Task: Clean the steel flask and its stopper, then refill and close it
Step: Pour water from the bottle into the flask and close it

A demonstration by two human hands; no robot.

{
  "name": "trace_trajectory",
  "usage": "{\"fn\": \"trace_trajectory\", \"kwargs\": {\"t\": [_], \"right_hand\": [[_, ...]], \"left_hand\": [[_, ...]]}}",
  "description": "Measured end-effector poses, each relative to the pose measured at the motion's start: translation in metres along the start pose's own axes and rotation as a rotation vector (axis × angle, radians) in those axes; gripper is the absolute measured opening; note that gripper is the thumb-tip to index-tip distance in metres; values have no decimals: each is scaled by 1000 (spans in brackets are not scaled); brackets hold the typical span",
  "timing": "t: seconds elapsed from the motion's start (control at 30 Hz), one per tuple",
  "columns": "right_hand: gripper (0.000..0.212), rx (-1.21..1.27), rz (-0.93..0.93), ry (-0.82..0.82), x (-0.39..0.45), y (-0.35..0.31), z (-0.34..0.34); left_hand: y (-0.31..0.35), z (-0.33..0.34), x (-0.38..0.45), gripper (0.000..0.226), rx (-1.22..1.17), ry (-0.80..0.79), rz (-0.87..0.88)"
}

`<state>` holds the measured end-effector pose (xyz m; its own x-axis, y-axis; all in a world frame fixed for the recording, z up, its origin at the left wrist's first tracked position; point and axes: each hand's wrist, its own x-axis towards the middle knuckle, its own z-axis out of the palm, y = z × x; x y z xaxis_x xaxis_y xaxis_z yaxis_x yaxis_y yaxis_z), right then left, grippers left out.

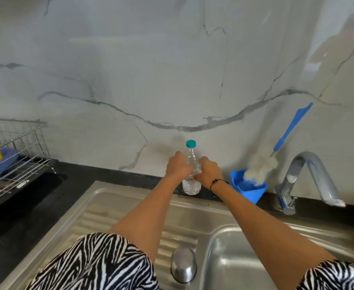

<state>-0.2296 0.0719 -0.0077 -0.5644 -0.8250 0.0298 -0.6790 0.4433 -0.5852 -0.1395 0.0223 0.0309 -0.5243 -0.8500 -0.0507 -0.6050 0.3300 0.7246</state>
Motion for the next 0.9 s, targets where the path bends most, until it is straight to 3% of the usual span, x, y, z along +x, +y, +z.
{"fn": "trace_trajectory", "kwargs": {"t": [0.23, 0.43, 0.6, 0.77, 0.9], "right_hand": [[45, 18, 13, 83, 2, 3, 9], [44, -48, 33, 54, 2, 0, 7], [40, -186, 64, 33, -9, -8, -7], [16, -146, 111, 106, -45, -21, -26], [27, -169, 40, 39, -90, -39, -24]], "left_hand": [[0, 5, 3, 36, 115, 22, 89], [-6, 9, 5, 25, 146, 37, 105], [0, -11, 0, 54, 456, -178, 136], [8, -58, -28, 42, 786, -375, 184], [6, -99, -70, 60, 899, -423, 242]]}}
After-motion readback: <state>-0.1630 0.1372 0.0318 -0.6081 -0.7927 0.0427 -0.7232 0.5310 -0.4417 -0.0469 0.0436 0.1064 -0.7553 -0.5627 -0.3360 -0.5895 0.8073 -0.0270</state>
